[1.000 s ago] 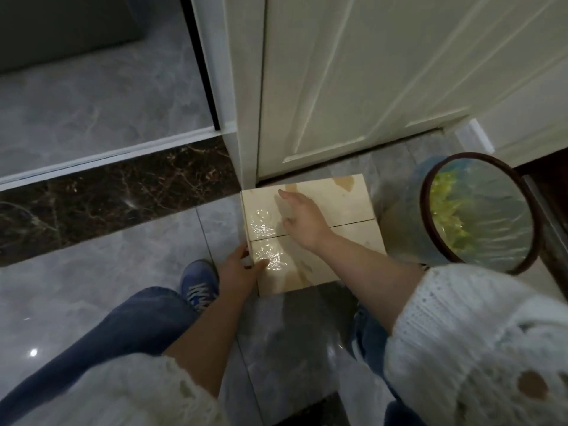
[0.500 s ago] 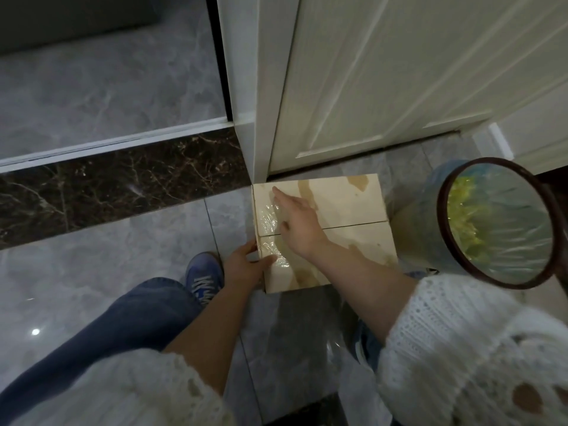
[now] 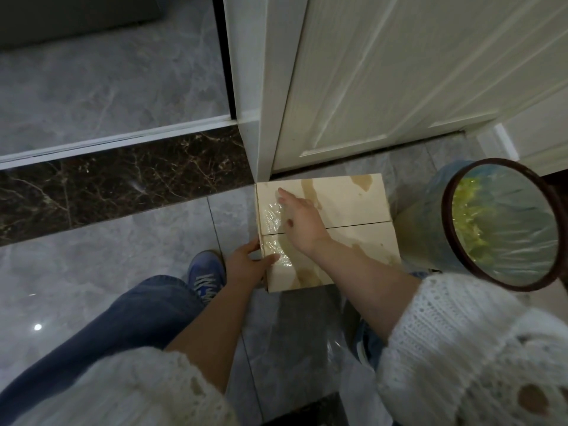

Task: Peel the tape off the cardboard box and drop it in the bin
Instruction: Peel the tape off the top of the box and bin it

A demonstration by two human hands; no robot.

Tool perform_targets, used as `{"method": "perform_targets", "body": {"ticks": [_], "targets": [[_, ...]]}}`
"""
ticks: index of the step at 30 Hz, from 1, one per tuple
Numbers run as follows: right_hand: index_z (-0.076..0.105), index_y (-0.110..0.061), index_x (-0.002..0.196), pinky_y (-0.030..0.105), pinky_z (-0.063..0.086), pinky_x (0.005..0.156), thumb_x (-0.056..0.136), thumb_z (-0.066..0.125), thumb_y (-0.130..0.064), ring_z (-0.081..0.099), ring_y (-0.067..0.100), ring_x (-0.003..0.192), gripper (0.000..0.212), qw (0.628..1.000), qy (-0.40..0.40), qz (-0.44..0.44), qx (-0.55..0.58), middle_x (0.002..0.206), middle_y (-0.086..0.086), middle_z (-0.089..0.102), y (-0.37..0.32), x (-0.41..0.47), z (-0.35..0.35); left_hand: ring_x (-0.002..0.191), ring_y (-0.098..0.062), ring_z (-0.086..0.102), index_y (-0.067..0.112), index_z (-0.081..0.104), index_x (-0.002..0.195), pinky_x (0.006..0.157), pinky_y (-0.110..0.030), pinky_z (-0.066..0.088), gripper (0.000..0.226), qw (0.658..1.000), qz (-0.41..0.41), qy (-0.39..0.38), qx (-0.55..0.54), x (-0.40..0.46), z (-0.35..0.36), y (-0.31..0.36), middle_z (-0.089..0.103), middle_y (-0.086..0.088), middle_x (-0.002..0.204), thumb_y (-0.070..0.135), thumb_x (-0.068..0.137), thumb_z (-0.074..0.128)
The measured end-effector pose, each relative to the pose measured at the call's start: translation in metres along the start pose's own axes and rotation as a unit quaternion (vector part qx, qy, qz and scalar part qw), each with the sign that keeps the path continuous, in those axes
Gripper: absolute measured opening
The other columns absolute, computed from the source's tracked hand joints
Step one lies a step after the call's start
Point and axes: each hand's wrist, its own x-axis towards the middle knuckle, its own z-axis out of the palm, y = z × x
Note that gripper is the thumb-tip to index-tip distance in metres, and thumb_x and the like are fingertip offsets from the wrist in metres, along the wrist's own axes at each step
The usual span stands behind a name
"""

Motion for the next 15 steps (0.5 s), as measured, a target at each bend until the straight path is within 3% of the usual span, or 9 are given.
{"method": "perform_targets", "body": {"ticks": [2,6,8,12,15], "targets": [[0.042,-0.01,0.148,0.042,0.037,0.108,0.084,0.048,0.014,0.047,0.032,0.125,0.068,1.0,0.006,-0.002,0.013,0.135,0.012,0.059,-0.001,-0.001,-0.001,0.109,-0.016,0.061,0.021,0.063,0.138,0.09,-0.037,0.058,0.053,1.0,-0.001,0.002,-0.001,0.0,-0.001,0.0,0.067,0.0,0.129,0.022,0.087,0.08],[0.045,-0.008,0.145,0.042,0.037,0.109,0.084,0.048,0.015,0.047,0.033,0.125,0.065,1.0,0.013,-0.007,0.026,0.134,0.013,0.059,-0.002,-0.002,-0.001,0.102,-0.013,0.059,0.02,0.062,0.139,0.066,-0.021,0.055,0.053,1.0,-0.002,-0.003,-0.009,-0.001,-0.001,0.0,0.064,0.004,0.123,0.02,0.089,0.078],[0.047,-0.008,0.144,0.043,0.037,0.109,0.084,0.049,0.014,0.047,0.033,0.124,0.064,1.0,0.016,-0.004,0.026,0.132,0.014,0.059,-0.003,0.0,0.0,0.102,-0.013,0.058,0.02,0.061,0.14,0.063,-0.018,0.054,0.053,1.0,-0.001,-0.006,-0.011,-0.001,-0.001,0.0,0.063,0.005,0.12,0.019,0.089,0.078],[0.051,-0.007,0.14,0.044,0.04,0.107,0.083,0.053,0.014,0.05,0.032,0.12,0.061,1.0,0.013,-0.002,0.023,0.126,0.015,0.059,-0.002,0.004,0.005,0.101,-0.015,0.06,0.019,0.062,0.138,0.084,-0.035,0.059,0.052,1.0,-0.002,-0.002,-0.011,0.0,-0.001,-0.002,0.066,-0.003,0.128,0.018,0.089,0.078],[0.055,-0.007,0.136,0.044,0.041,0.104,0.081,0.054,0.014,0.05,0.033,0.116,0.058,1.0,0.013,0.0,0.018,0.12,0.016,0.058,-0.003,0.007,0.008,0.102,-0.015,0.06,0.019,0.061,0.139,0.087,-0.038,0.06,0.054,1.0,-0.006,-0.004,-0.03,0.001,-0.001,-0.002,0.066,-0.004,0.133,0.017,0.088,0.079]]}}
